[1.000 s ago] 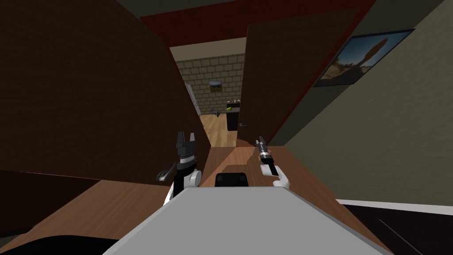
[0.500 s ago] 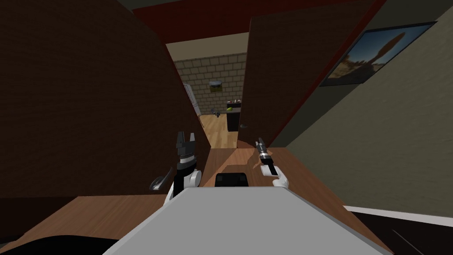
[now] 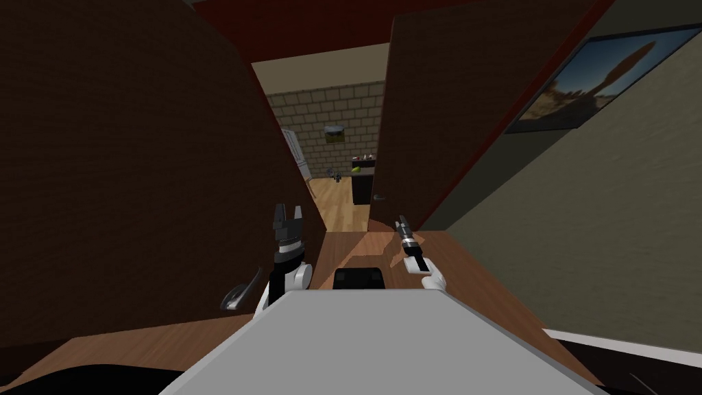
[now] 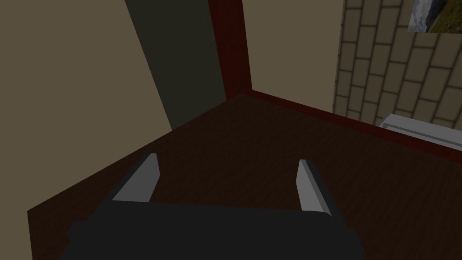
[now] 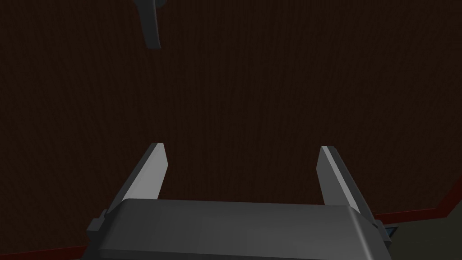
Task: Pull the door open
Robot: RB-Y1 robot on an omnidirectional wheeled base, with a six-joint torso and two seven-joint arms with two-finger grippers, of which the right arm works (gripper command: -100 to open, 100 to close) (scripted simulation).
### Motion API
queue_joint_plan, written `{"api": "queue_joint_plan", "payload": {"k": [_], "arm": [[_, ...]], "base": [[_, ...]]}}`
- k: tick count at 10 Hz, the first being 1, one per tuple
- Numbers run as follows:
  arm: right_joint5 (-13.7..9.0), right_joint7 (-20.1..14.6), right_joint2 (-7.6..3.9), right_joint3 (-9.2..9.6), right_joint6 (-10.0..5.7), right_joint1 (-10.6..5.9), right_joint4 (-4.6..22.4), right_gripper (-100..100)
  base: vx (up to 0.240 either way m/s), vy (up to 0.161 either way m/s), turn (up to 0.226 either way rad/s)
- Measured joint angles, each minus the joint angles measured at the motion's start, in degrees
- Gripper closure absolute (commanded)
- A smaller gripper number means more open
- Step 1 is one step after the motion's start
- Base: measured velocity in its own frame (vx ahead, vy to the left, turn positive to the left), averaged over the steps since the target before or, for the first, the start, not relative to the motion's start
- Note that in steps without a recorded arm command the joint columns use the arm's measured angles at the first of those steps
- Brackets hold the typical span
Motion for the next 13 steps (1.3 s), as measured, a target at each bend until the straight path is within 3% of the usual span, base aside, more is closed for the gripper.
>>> {"api": "queue_joint_plan", "payload": {"k": [4,7,13], "arm": [[1.0,-1.1,-0.73,-0.69,-2.33,-2.33,7.1,-100],[1.8,-2.0,-1.11,-1.05,-2.86,-3.68,10.7,-100],[3.1,-3.4,-1.94,-1.95,-5.83,-6.95,20.1,-100]], "base": [[0.118,0.014,0.004],[0.111,0.002,0.003],[0.129,0.016,0.004]]}}
